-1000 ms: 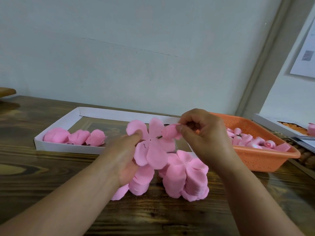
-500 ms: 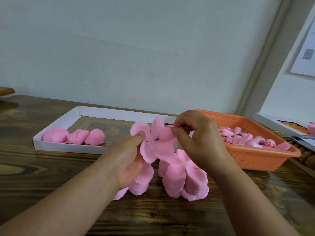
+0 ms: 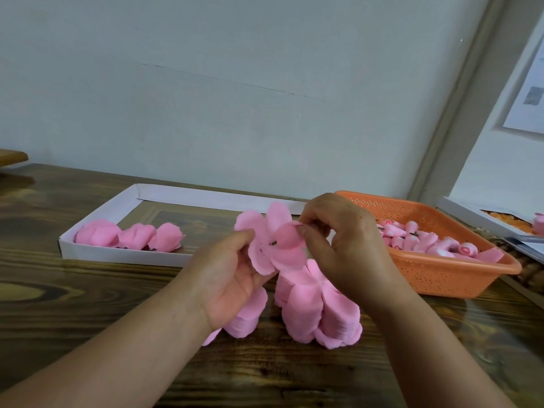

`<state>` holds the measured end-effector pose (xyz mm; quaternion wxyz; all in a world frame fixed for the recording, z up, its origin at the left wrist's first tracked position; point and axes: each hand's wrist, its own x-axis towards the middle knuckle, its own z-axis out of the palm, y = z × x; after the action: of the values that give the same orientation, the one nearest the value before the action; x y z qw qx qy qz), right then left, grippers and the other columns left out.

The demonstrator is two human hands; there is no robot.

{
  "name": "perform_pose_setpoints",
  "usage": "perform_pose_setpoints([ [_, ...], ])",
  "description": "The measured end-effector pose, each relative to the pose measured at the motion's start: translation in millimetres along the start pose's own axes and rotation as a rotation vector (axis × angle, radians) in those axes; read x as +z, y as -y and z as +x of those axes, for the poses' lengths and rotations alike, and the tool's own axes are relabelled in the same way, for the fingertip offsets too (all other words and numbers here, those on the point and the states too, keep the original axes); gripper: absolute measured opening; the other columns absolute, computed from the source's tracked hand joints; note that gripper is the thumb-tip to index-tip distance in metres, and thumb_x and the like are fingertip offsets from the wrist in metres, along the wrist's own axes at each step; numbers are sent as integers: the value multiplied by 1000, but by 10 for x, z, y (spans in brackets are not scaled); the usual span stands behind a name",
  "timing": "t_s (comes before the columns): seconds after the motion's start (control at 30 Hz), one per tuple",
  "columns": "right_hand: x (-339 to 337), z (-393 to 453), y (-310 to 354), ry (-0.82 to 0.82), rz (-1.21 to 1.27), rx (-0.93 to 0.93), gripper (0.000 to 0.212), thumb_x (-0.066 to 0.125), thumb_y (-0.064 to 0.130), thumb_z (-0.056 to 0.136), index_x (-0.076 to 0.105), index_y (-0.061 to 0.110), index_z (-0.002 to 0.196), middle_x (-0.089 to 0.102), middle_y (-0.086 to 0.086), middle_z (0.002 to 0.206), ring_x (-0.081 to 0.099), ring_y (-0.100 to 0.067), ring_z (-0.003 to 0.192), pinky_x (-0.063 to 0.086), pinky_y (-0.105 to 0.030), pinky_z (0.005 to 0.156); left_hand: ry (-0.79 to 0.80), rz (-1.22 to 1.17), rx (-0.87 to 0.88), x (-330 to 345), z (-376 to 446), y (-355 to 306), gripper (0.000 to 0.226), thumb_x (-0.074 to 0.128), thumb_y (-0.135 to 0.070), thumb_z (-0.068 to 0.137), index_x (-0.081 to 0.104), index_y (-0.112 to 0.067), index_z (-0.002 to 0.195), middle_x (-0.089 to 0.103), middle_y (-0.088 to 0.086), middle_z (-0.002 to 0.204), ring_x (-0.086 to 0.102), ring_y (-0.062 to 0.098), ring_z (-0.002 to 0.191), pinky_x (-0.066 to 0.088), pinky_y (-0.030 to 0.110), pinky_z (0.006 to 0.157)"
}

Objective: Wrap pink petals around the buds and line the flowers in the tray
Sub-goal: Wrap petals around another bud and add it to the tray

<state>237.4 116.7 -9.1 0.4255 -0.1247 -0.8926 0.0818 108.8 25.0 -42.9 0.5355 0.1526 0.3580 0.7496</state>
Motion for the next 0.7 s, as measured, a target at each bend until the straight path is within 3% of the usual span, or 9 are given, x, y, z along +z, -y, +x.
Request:
perform_pose_setpoints([
  [0.13,5,-10,6,17,-26,-28,11,62,-6,79,62,3,74,49,7,72,42,3,67,34,-13,61,31,-14,15,7,9,-11,25,57,-22,90,64,-4,105,73,17,98,72,24,81,59,39,74],
  [0.27,-1,-10,12,20,32,-67,9,62,-3,77,61,4,72,53,4,71,45,-5,66,38,-16,63,-29,12,29,10,0,-24,28,68,-20,67,67,-7,92,75,12,83,72,21,65,54,38,74],
  [0.47,-63,-15,-2,21,98,-66,7,61,4,76,62,10,73,60,-1,73,52,-12,68,43,-25,62,-127,52,-18,-11,0,-36,6,62,-10,87,63,-6,92,71,8,65,67,20,52,55,32,45],
  [0.6,-78,-11,-24,5,47,-70,8,60,3,75,62,9,71,58,2,71,50,-10,67,41,-18,61,-94,102,31,-47,25,-5,13,54,-15,95,64,-7,98,75,10,80,71,19,66,56,37,62],
  [0.7,-50,-18,-23,1,23,-61,7,59,2,76,61,7,71,54,4,70,47,-9,67,39,-15,60,-117,74,57,-39,22,14,12,50,-16,98,60,-10,96,75,7,74,70,20,68,52,40,72],
])
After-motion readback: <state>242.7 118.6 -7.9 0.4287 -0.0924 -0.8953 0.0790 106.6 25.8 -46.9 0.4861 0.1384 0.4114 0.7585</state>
